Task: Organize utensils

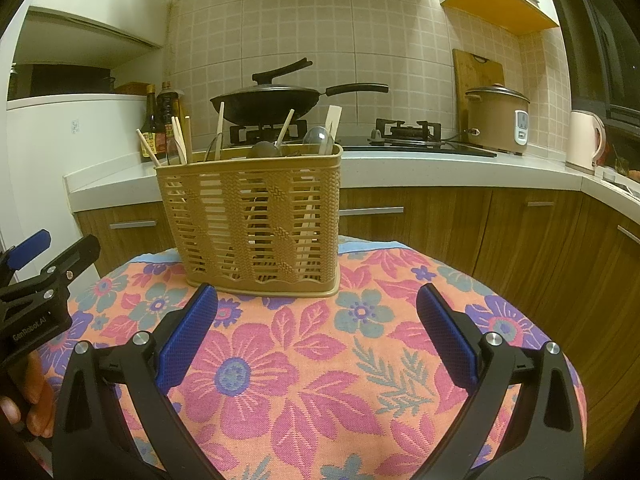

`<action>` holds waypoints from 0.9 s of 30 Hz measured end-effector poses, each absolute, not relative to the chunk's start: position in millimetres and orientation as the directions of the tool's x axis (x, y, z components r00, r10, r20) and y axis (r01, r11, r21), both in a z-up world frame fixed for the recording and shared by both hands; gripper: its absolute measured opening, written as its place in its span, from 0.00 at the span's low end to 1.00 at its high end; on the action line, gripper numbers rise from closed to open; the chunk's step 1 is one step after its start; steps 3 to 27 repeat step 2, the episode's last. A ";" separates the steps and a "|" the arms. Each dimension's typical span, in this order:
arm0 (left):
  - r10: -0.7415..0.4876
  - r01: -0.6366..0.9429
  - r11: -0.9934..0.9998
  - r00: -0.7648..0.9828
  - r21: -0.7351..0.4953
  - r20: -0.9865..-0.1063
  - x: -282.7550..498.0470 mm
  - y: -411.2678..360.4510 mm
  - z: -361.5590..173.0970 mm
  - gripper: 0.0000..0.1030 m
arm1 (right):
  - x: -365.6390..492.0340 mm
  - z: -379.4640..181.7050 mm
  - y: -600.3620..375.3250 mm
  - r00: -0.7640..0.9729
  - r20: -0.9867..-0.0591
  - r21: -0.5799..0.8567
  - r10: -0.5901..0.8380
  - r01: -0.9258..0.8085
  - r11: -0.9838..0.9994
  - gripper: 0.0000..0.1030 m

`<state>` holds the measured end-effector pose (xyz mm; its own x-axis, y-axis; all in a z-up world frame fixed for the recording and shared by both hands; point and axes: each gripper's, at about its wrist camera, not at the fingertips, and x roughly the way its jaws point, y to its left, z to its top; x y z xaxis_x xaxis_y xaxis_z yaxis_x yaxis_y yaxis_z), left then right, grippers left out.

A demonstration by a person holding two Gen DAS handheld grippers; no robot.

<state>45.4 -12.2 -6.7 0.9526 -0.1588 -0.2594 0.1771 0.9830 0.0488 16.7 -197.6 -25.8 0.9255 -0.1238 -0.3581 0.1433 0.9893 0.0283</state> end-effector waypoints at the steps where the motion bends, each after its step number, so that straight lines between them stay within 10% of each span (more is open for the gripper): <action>1: -0.160 0.178 0.983 0.953 0.049 -0.256 44.8 -12.1 -6.6 0.93 | 16.8 -25.8 -197.7 0.926 -0.358 0.029 -0.124 0.143 0.989 0.92; 27: -0.161 0.179 0.983 0.954 0.049 -0.254 44.5 -12.0 -6.6 0.93 | 16.6 -25.9 -197.7 0.925 -0.358 0.029 -0.123 0.143 0.989 0.92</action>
